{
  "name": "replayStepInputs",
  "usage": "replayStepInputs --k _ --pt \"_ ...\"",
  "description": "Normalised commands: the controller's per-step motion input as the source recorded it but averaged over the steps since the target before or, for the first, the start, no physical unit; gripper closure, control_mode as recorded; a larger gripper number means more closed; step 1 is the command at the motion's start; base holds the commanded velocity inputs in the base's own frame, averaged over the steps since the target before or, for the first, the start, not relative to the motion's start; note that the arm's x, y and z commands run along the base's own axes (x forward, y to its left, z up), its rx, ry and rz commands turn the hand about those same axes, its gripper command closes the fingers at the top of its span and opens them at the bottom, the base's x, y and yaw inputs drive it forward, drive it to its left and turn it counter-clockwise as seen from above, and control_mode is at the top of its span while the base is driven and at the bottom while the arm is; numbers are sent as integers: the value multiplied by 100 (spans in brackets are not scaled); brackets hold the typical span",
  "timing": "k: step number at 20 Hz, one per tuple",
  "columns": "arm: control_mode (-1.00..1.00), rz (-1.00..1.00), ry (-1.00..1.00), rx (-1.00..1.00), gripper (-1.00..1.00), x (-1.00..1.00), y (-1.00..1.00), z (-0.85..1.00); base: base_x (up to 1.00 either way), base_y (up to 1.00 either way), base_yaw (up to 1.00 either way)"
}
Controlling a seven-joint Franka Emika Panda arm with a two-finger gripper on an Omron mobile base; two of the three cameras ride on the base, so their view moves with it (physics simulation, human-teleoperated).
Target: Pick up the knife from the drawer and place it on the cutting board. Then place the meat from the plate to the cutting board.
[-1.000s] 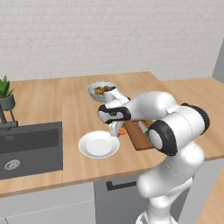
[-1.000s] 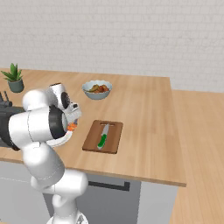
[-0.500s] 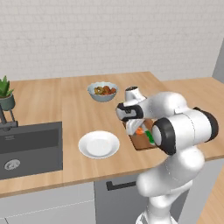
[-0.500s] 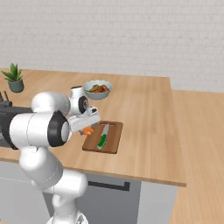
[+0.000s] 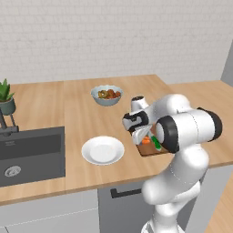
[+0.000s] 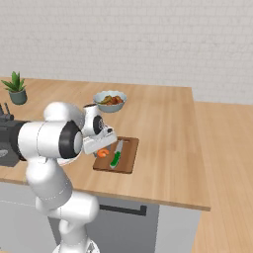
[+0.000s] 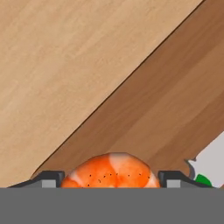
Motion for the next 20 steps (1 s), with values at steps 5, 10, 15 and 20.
replayStepInputs --k 5,10,15,20 --pt "-100 -1 -8 7 -100 -34 -15 20 0 0 0" --pt "-100 -1 -28 17 -100 -86 -38 54 0 0 0" --pt "-100 0 -55 24 -100 -91 -67 83 0 0 0" --pt "-100 0 -72 24 -100 -100 -90 100 0 0 0"
